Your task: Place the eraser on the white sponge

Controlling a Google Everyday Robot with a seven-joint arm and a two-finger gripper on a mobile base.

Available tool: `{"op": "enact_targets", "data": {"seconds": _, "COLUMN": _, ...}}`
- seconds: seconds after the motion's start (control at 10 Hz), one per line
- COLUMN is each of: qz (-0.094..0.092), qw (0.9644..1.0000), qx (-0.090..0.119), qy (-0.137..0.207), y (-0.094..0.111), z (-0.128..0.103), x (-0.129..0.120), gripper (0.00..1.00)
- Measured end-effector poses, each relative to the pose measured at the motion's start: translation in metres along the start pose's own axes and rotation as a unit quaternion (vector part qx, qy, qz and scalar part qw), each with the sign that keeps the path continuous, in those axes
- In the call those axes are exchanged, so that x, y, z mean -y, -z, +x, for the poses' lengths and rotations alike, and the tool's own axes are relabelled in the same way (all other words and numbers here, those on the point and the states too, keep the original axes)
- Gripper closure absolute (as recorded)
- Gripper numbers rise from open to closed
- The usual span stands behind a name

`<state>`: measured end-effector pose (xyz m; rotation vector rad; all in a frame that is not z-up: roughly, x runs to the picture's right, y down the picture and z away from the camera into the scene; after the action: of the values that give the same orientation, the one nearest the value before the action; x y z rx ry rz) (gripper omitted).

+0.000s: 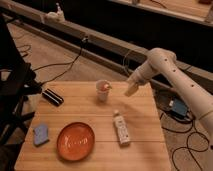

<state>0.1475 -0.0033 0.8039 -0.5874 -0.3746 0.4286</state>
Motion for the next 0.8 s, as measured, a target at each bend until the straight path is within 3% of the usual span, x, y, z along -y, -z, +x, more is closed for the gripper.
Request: {"op": "enact_targets", "data": {"seconds": 0.8, "qz": 0.001, "qw": 1.0000, "qx": 0.005, "qy": 0.001, "y": 0.0018, "z": -0.0056, "x": 0.0015, "gripper": 0.38}}
